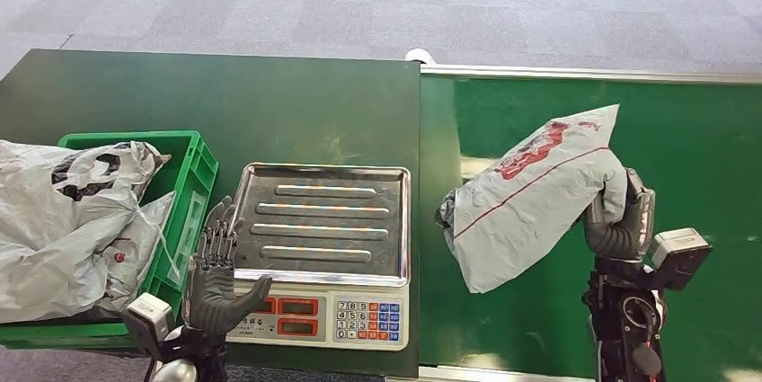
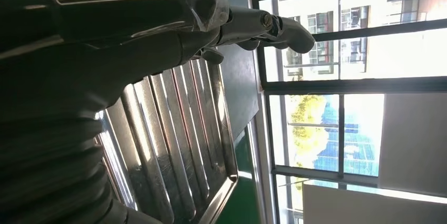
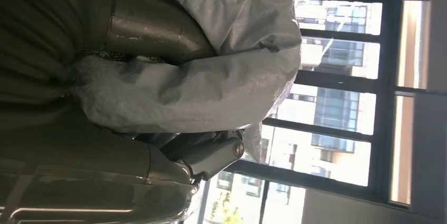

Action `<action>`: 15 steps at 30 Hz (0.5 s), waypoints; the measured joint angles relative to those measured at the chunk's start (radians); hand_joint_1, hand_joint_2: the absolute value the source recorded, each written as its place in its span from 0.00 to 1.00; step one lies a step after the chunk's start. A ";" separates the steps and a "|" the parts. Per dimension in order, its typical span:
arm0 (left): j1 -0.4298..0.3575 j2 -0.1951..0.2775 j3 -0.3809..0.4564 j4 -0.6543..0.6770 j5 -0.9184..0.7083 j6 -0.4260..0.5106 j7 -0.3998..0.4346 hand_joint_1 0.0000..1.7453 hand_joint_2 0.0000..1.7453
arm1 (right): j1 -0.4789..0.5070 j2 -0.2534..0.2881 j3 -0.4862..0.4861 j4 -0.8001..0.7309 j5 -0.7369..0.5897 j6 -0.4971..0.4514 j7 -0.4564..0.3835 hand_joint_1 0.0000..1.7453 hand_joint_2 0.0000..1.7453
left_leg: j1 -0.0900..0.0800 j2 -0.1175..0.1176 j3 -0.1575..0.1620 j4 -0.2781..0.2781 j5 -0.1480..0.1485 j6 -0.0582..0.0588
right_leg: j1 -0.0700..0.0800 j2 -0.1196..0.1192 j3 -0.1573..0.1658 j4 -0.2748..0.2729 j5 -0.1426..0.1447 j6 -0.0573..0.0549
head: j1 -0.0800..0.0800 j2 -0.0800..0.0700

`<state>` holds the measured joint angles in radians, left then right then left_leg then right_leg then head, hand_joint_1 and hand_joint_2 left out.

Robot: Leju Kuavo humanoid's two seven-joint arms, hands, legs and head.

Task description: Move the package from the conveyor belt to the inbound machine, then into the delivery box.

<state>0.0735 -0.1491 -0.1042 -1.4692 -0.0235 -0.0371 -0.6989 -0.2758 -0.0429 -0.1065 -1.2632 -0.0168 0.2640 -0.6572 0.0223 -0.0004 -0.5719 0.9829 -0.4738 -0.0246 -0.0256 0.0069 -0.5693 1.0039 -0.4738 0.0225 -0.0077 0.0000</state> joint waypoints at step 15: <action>0.020 -0.011 0.001 -0.083 -0.017 0.096 0.000 0.00 1.00 | -0.116 -0.063 0.187 -0.230 0.166 -0.154 0.071 1.00 1.00 | 0.000 0.000 0.000 0.000 0.000 0.000 | 0.000 0.000 0.000 0.000 0.000 0.000 | 0.000 0.000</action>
<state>0.0933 -0.1606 -0.1029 -1.5525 -0.0404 0.0588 -0.6990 -0.3922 -0.1054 0.0806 -1.4937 0.1496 0.1100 -0.5858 0.0223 -0.0005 -0.5721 0.9829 -0.4736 -0.0245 -0.0256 0.0069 -0.5689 1.0040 -0.4736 0.0226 -0.0075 0.0000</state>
